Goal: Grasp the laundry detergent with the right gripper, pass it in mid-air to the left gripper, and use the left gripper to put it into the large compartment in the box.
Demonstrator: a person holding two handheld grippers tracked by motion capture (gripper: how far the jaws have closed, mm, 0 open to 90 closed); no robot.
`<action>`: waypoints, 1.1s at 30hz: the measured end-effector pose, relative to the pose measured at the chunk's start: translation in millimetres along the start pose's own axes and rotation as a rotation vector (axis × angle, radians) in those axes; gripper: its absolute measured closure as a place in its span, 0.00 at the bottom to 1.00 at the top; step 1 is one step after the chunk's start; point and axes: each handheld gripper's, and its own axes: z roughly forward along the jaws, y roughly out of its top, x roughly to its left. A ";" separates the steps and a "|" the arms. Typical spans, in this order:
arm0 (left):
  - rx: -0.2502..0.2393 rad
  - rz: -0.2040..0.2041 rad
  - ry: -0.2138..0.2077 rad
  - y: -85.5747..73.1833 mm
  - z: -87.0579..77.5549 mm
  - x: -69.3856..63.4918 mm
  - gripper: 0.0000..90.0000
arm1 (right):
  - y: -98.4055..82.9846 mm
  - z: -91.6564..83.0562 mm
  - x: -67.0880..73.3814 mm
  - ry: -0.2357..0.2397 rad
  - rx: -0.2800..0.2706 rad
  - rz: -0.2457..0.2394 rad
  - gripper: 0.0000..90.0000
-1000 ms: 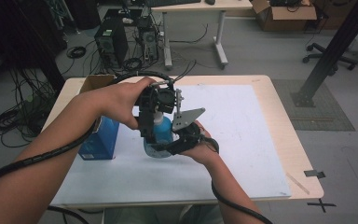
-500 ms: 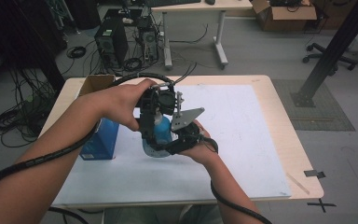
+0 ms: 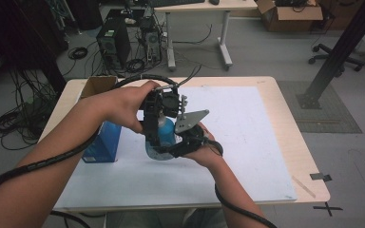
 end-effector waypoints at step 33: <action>-0.001 -0.001 0.034 1.7 -6.7 -7.0 0.28 | 4.3 -4.8 2.9 -0.011 -0.009 0.003 0.50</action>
